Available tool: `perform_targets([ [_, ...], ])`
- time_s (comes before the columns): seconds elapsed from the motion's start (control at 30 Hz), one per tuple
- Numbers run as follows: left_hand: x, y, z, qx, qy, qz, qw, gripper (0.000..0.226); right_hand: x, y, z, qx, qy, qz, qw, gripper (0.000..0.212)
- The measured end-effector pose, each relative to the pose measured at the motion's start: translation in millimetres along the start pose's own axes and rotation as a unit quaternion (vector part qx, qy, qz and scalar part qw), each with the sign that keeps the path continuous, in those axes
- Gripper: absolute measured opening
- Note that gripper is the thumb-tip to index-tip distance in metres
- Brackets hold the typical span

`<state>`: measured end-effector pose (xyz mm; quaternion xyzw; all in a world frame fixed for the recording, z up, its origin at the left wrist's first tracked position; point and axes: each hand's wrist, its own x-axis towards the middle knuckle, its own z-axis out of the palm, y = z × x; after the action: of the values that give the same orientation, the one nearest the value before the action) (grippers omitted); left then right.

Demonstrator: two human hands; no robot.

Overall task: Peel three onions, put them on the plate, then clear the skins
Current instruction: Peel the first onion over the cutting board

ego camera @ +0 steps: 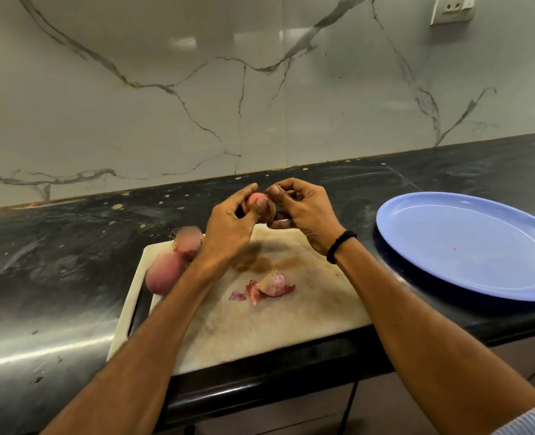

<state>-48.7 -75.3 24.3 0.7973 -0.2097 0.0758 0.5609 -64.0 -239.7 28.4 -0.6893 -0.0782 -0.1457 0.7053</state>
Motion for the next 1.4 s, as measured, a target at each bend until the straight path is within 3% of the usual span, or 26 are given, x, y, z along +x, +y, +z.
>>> perform_targets([
  [0.17,-1,-4,1,0.073,-0.036,0.007,0.997,0.087,1,2,3,-0.037,0.032,-0.013,0.999,0.020],
  [0.4,-2,-8,-2,0.139,0.018,0.089,0.986,0.078,-1,1,7,-0.014,0.019,-0.029,0.999,0.012],
  [0.5,-4,-7,1,0.166,0.023,0.104,0.980,0.075,3,5,9,-0.061,0.047,-0.018,0.997,0.006],
  [0.6,-6,-6,4,0.173,0.023,0.104,0.979,0.083,7,11,10,-0.126,0.076,-0.005,0.989,0.015],
  [0.8,-6,0,7,0.159,0.018,0.125,0.979,0.068,7,10,11,-0.189,0.131,-0.021,0.973,0.020],
  [1.03,-6,2,8,0.042,0.009,0.073,0.996,0.064,8,9,10,-0.107,0.158,0.021,0.981,0.019],
  [1.2,-6,2,-1,-0.135,0.022,0.010,0.991,0.057,6,-2,8,0.132,0.168,0.081,0.974,0.017],
  [1.4,1,-1,-1,-0.230,0.035,-0.019,0.972,0.059,5,-3,13,0.147,0.148,0.055,0.976,0.018],
])
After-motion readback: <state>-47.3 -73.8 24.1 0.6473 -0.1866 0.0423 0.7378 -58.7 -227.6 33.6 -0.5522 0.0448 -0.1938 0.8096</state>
